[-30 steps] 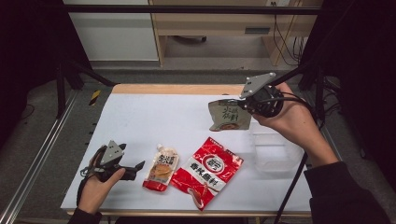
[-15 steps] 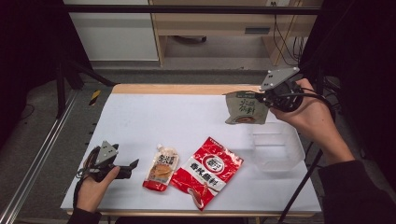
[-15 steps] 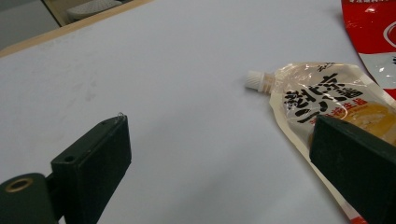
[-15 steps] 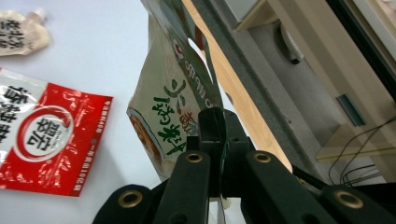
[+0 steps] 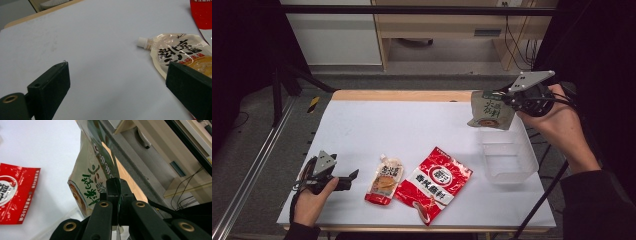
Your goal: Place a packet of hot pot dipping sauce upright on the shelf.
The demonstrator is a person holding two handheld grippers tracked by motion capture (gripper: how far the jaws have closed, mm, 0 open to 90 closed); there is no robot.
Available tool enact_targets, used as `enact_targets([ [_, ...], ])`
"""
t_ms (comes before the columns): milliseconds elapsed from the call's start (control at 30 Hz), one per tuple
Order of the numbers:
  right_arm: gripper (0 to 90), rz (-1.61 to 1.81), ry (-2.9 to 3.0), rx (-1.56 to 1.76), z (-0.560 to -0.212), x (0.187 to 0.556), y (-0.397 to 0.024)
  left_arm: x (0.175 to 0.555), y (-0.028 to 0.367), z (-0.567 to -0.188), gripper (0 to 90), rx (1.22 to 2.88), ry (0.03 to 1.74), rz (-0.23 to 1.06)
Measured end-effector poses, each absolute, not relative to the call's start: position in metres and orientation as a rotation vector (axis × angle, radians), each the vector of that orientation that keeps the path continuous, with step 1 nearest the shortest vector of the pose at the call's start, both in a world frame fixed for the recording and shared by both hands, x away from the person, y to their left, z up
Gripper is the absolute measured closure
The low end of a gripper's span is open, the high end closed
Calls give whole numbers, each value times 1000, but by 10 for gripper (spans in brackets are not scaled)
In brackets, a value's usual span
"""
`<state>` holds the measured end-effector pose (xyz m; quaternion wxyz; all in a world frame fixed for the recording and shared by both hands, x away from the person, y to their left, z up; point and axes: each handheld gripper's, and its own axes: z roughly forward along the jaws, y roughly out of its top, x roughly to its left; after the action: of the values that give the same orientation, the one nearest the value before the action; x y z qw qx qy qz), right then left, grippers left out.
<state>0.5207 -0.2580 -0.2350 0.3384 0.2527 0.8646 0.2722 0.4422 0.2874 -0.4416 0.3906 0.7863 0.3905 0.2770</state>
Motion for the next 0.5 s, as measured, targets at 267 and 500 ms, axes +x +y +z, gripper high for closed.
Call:
enact_targets([
  [267,900,705,2214,701,-240,525,-274,443,290,-441,53,1986,1002,705],
  [500,900,707,2192,729,-243,529,-284,442,289,-441,53,1992,998,706],
])
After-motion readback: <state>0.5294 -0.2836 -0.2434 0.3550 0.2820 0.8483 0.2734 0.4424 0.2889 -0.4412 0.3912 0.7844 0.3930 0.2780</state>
